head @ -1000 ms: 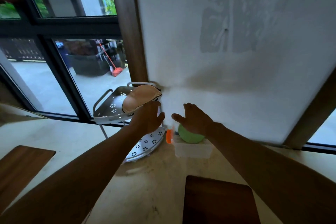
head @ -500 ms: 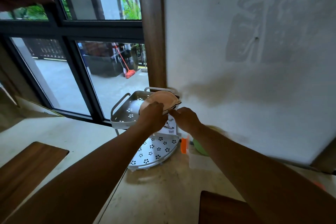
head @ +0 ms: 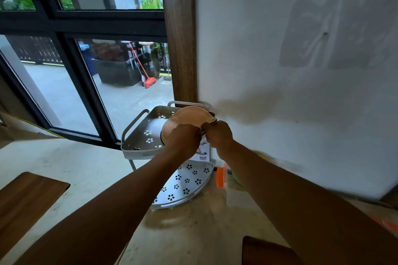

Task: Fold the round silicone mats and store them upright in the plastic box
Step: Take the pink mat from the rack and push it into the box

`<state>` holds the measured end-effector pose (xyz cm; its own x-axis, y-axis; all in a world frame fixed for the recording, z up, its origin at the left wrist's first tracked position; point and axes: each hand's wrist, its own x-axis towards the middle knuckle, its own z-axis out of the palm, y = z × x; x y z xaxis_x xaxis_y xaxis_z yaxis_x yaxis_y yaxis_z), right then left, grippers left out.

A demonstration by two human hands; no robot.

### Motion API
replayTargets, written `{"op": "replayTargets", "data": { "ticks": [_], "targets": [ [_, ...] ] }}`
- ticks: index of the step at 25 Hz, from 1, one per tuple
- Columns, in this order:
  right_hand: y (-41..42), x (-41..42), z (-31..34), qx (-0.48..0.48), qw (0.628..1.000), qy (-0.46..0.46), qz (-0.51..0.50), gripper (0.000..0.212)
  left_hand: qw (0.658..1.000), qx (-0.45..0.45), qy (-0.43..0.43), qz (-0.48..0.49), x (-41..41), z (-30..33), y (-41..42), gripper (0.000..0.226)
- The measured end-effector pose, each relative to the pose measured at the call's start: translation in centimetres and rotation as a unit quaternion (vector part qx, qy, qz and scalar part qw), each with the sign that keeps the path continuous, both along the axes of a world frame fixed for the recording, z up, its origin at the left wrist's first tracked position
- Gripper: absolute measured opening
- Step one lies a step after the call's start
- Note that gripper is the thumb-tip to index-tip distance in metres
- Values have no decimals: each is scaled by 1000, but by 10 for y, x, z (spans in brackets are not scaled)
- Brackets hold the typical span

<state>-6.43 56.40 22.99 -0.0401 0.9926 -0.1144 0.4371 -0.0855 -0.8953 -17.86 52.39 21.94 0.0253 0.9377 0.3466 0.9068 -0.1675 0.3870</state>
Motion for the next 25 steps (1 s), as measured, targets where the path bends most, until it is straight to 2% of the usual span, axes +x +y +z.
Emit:
{"op": "replayTargets", "data": {
  "ticks": [2,5,9,15,21,25],
  "targets": [
    [-3,0,6,25,1000,-12,10,28,1000,29,0,-11,-2,0,-2,19],
    [-14,-1,21,59,998,2,13,22,996,89,-4,-14,-1,9,-11,22],
    [-31,-2,42,108,994,-10,29,27,989,145,16,-5,1,30,-33,20],
    [-48,-15,54,90,996,-10,-16,26,994,70,-7,85,-2,38,-48,12],
    [-42,-15,49,44,998,17,-40,28,996,61,-3,64,-2,35,-47,9],
    [-37,-1,38,-20,988,147,-46,18,998,25,13,60,-8,20,-42,15]
  ]
}}
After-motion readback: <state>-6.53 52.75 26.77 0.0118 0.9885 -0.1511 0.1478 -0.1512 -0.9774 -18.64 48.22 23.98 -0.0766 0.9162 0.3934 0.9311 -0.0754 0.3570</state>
